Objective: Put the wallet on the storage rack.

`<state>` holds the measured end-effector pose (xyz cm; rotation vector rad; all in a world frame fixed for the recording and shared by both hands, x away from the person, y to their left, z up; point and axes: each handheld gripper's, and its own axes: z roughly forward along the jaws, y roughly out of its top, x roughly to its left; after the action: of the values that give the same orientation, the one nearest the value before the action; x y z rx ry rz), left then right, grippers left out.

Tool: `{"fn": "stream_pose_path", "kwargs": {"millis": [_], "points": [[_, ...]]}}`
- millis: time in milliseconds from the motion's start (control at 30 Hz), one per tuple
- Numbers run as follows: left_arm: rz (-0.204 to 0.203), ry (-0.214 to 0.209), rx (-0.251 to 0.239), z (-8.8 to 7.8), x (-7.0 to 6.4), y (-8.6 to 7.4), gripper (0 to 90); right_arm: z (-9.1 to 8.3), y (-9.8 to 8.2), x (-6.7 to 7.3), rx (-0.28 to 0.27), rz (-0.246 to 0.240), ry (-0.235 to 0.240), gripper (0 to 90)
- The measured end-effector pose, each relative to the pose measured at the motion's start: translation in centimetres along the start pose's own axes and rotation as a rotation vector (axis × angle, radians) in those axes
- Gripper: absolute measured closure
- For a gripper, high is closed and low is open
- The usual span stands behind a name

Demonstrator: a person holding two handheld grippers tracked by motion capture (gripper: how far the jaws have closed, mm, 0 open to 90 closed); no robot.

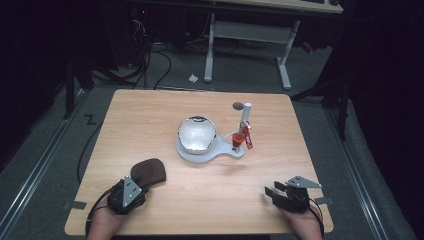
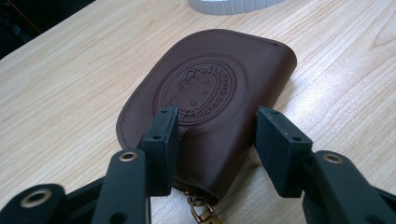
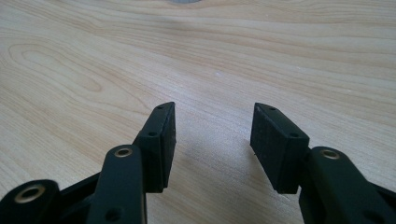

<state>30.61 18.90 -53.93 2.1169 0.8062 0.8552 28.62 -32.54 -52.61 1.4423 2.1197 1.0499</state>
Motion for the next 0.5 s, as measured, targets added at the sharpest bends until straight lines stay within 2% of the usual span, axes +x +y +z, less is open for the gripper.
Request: {"fn": "stream_pose_path", "kwargs": {"millis": [100,200,333,500], "points": [[0.024,0.014,0.001,-0.06,-0.36,0.09,58.2,0.0,0.02,0.0,-0.003,0.006,0.003,50.8],[0.023,0.014,0.0,-0.07,-0.39,0.1,59.4,-0.01,0.0,-0.03,-0.002,0.01,0.005,50.9],[0.046,0.026,0.001,-0.13,-0.7,0.18,62.9,-0.06,-0.01,-0.01,-0.004,0.011,0.007,51.0],[0.046,0.03,0.005,-0.17,-0.72,0.27,62.6,-0.07,-0.06,-0.06,-0.002,0.021,0.01,51.0]]}}
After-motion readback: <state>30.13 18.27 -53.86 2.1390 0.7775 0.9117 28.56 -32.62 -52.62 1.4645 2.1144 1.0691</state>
